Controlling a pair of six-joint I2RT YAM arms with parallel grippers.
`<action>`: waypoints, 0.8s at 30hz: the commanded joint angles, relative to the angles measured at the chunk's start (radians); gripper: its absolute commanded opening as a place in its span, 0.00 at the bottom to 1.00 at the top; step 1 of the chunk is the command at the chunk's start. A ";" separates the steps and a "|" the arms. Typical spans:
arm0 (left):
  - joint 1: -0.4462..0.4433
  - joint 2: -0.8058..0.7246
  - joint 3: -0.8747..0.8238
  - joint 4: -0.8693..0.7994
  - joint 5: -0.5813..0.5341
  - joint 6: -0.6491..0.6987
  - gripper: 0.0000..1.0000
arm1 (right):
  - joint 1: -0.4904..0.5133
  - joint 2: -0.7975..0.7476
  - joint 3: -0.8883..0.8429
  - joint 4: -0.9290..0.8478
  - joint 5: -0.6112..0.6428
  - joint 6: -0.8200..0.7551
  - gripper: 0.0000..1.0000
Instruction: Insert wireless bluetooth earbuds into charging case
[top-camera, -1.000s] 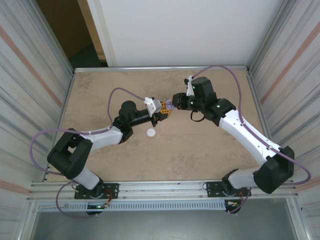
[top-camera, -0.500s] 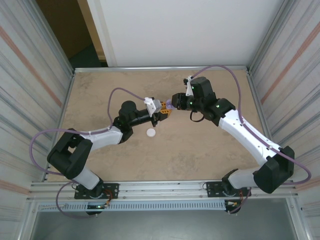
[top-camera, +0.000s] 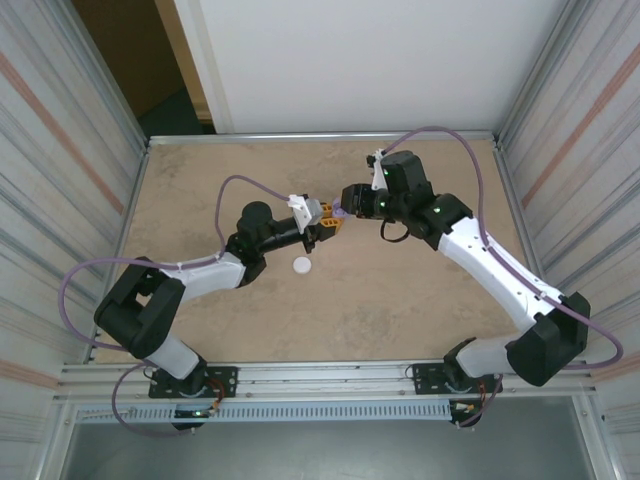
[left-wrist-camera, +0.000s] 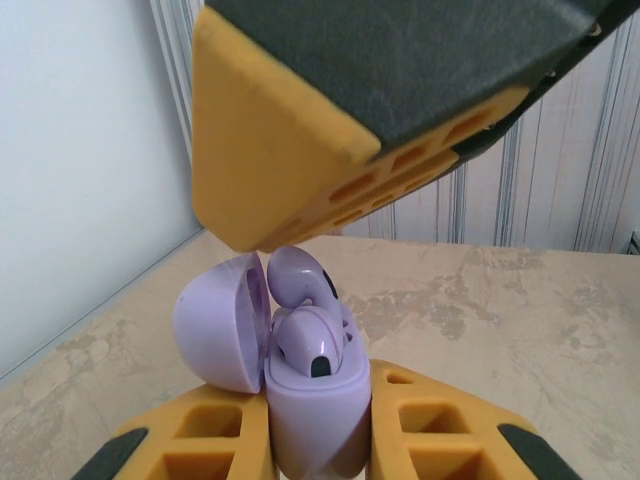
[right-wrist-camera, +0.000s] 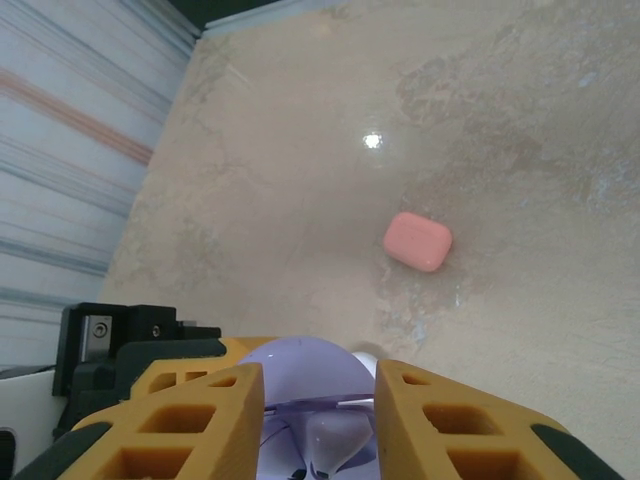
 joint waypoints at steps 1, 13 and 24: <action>-0.009 -0.026 0.005 0.055 0.017 -0.009 0.00 | -0.020 -0.055 0.036 -0.021 -0.023 -0.039 0.36; -0.010 -0.044 -0.011 0.133 0.056 -0.041 0.00 | -0.128 -0.157 -0.065 0.029 -0.196 -0.023 0.40; -0.010 -0.066 -0.022 0.173 0.073 -0.062 0.00 | -0.130 -0.140 -0.097 0.096 -0.284 0.007 0.44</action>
